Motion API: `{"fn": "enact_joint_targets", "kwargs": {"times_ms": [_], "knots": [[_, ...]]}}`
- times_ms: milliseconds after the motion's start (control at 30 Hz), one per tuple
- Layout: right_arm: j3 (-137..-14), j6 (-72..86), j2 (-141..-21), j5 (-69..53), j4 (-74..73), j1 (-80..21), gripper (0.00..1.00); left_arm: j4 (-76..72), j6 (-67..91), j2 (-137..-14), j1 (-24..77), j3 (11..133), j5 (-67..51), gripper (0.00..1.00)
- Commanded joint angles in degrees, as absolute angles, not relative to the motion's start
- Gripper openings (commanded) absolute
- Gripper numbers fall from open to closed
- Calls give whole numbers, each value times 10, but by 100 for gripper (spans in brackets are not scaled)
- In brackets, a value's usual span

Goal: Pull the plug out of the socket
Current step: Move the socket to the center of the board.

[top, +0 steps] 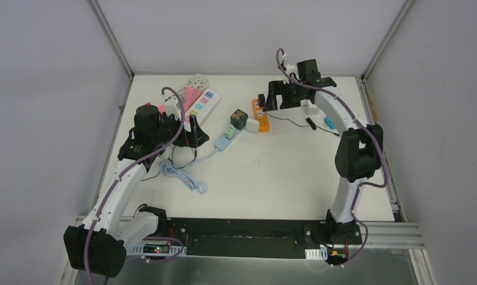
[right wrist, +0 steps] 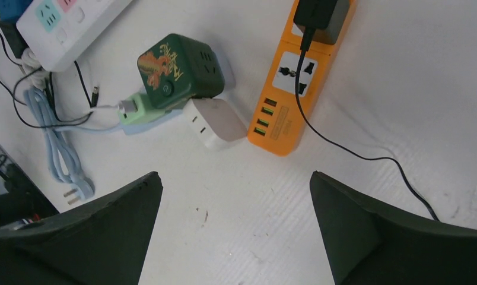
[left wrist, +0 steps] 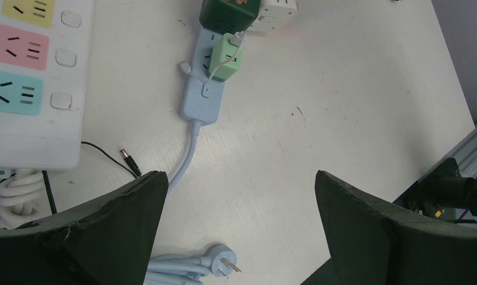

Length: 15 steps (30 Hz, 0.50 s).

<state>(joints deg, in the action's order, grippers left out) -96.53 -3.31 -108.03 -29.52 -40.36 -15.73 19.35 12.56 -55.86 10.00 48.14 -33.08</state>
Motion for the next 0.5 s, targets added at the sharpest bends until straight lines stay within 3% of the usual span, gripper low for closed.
{"fn": "enact_joint_targets", "kwargs": {"times_ms": [0,200,467], "knots": [[-1023,92,-1135,-320,-344,-161,99,194,111,-551,90,486,-322,99],[-1088,132,-1207,-326,-346,-169,88,194,112,-555,82,488,-328,99],[-1151,152,-1277,-337,-353,-177,51,194,113,-555,76,488,-335,99]]}}
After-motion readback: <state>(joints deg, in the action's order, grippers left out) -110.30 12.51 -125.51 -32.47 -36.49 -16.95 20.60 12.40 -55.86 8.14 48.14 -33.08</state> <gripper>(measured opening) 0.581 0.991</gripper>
